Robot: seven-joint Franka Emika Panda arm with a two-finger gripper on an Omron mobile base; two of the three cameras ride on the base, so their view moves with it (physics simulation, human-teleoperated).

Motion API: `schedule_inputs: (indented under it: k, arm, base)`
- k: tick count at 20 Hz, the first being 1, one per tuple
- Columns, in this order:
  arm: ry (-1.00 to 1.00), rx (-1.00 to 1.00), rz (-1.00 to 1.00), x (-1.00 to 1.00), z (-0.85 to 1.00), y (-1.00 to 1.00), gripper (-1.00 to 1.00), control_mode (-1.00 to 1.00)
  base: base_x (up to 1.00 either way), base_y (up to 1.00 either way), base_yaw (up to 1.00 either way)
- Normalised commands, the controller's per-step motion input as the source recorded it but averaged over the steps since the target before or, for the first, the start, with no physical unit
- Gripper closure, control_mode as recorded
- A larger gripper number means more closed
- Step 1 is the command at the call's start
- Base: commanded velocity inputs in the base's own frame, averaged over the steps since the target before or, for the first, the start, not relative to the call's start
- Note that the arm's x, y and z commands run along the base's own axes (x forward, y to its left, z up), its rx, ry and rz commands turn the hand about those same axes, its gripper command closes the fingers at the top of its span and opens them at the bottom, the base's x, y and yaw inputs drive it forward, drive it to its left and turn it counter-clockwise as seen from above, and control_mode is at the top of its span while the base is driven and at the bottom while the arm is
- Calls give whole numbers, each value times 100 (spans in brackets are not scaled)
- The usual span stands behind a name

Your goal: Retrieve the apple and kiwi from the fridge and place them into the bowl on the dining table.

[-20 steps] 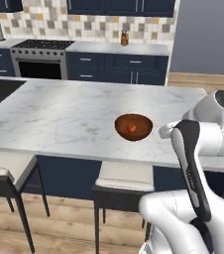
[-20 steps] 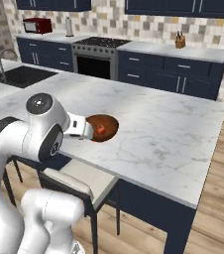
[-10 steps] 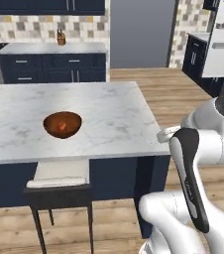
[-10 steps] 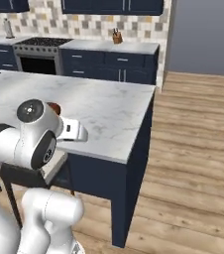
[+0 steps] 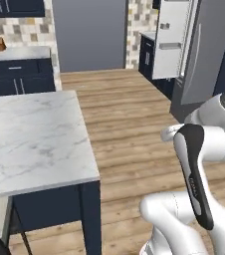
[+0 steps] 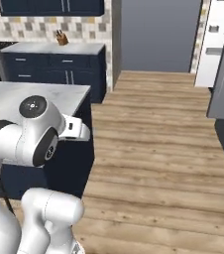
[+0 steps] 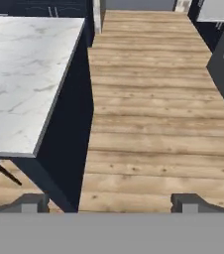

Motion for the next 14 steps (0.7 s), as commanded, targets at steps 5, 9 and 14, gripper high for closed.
schedule_inputs:
  k: [5,9,14]
  arm:
    - [0,0,0,0,0,0,-100,100]
    - [0,0,0,0,0,0,-100,100]
    - [0,0,0,0,0,0,-100,100]
  base:
    - [98,-93,-11]
    - [100,-49,-2]
    - [100,-15,-15]
